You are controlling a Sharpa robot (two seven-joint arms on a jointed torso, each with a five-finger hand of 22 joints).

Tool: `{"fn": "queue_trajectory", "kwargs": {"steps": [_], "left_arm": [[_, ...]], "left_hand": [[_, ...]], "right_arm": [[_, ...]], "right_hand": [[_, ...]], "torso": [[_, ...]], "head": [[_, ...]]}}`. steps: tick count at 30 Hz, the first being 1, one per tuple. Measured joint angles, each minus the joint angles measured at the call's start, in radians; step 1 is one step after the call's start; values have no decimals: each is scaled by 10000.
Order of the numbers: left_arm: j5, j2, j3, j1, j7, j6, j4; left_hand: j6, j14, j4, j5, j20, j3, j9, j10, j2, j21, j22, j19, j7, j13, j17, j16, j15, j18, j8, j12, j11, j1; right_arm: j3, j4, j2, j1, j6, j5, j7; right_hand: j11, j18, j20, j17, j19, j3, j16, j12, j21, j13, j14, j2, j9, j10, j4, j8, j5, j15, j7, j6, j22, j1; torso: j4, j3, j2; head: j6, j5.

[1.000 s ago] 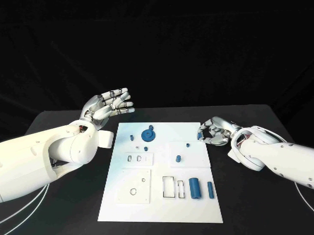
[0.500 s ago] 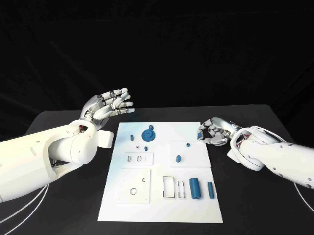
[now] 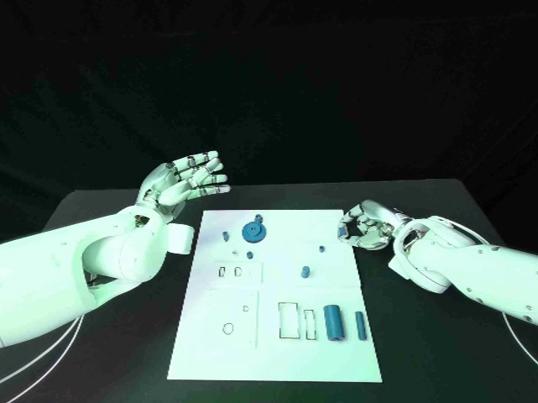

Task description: Assemble the parts on the task board

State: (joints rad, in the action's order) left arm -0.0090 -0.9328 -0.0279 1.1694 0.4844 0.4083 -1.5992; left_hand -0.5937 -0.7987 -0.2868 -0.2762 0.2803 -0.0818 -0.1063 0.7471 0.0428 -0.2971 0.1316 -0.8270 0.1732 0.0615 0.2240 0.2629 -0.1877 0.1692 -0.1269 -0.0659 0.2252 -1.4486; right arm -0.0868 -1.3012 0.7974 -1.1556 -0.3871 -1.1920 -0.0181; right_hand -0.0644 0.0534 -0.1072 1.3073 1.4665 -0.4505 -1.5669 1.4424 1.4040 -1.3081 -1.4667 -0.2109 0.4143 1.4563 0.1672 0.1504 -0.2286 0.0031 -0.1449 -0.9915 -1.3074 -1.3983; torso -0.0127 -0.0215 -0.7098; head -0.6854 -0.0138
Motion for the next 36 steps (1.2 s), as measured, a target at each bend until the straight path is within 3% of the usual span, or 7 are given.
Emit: {"fn": "queue_trajectory", "kwargs": {"steps": [3,8,18,26,31,36], "left_arm": [[0,-2,0,0,-2,0,-1],[0,-5,0,0,-6,0,-1],[0,-9,0,0,-14,-1,3],[0,-21,0,0,-25,-1,32],[0,-21,1,0,-35,1,44],[0,-8,8,0,-52,1,68]], "left_hand": [[0,0,0,0,0,0,0,0,0,0,0,0,0,0,14,45,0,0,0,0,0,0],[0,0,0,0,0,0,0,0,0,0,0,0,0,1,16,45,0,-1,0,0,0,0],[0,0,0,0,0,0,0,0,0,0,0,0,0,0,15,45,0,0,0,0,0,0],[0,0,0,0,0,0,0,0,-39,0,0,0,0,0,28,45,0,0,0,0,0,-39],[0,0,41,0,0,-41,0,0,-39,0,0,-1,0,0,42,45,0,0,0,0,0,-39],[0,0,41,0,0,-41,0,0,-37,0,0,-1,0,0,52,45,0,0,0,0,0,-117]], "right_arm": [[-2,-16,0,3,-102,-13,-55],[-3,-53,0,5,-386,-19,-94],[15,-517,20,-12,-1252,-8,-178],[69,-1568,8,-254,-1722,-5,-644],[75,-2378,-259,-328,-1881,-60,-1149],[63,-2847,-748,-343,-1908,-241,-1631]], "right_hand": [[71,2,60,0,-13,-236,0,1,0,0,19,182,49,71,-70,160,2,-90,77,-184,0,-34],[200,1,179,2,-3,-454,0,116,73,1,2,207,79,87,-268,513,25,-215,162,-379,1,-33],[235,1,178,8,-3,-520,0,116,77,2,0,350,76,121,-336,513,-15,-283,163,-378,1,-19],[235,1,250,6,-2,-508,0,116,114,4,0,462,74,121,-346,513,-13,-283,172,-369,-7,109],[235,0,250,6,-3,-563,0,116,190,4,0,422,74,121,-292,513,-13,-283,220,-320,-6,354],[235,0,250,6,-3,-564,0,116,190,4,0,398,74,121,-291,513,-12,-283,221,-320,-6,381]], "torso": [[0,0,0],[-3,-2,1],[-6,-1,12],[-19,12,32],[-32,31,62],[-20,56,95]], "head": [[0,0],[-14,-3],[-23,-23],[2,-122],[-24,-216],[-87,-312]]}}
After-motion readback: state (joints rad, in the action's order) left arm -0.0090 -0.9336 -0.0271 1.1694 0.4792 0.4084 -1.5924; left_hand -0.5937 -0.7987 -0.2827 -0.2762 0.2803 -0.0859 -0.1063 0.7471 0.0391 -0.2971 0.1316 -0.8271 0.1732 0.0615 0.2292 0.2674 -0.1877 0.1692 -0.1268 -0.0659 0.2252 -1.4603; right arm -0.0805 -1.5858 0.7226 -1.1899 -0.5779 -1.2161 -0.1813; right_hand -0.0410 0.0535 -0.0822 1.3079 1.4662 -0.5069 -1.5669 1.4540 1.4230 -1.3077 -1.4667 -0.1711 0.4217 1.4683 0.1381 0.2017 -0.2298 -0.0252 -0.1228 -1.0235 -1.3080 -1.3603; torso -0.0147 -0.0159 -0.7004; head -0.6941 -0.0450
